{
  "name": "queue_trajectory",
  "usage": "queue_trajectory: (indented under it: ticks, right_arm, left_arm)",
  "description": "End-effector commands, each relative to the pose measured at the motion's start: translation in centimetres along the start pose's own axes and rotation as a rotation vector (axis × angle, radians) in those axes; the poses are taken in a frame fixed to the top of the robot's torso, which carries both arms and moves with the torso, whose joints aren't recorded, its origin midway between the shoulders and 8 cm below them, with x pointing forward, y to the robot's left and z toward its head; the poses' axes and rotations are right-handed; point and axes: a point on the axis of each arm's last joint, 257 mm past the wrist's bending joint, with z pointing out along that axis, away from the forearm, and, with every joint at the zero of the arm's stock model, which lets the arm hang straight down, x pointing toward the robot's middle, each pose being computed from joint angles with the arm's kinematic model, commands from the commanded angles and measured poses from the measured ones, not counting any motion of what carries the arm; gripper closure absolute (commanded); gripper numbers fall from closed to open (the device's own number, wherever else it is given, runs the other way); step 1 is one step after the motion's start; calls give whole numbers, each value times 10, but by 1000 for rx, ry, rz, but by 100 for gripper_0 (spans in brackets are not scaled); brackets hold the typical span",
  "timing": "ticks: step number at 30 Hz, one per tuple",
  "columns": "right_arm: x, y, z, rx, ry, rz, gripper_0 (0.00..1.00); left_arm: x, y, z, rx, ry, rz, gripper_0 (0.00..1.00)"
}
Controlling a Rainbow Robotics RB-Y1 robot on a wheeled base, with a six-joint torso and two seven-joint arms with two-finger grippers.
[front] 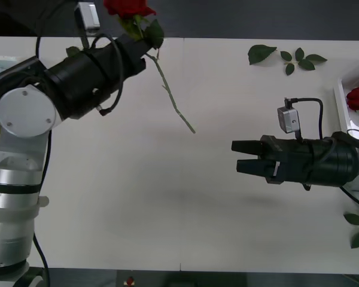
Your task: Put the red flowers into the right box and the blue flowers into the left box
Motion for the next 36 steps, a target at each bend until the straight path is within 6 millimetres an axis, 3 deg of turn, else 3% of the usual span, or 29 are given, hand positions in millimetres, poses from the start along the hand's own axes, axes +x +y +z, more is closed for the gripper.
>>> queue_trajectory:
  ticks: [1,7,13,28,31,35,36]
  right_arm:
    - [-25,1,17,-8,-56,-39,4]
    - [-39,-17,36,51,-68,-124,4]
    - [-47,-32,51,105,-54,-178,4]
    - [-48,-51,93,170,-23,-241,6]
    - [-52,-52,100,176,-30,-252,21]
    - [-58,-50,106,174,-47,-254,57]
    - [-59,-51,107,176,-52,-253,74]
  left_arm:
    - [8,-22,21,23,6,39,100]
    - [39,-39,38,43,47,29,100]
    - [58,-51,51,40,63,28,100]
    - [69,-64,60,51,69,20,100]
    - [69,-63,60,48,69,18,100]
    - [69,-64,60,49,69,15,100]
    - [68,-63,60,49,64,12,100]
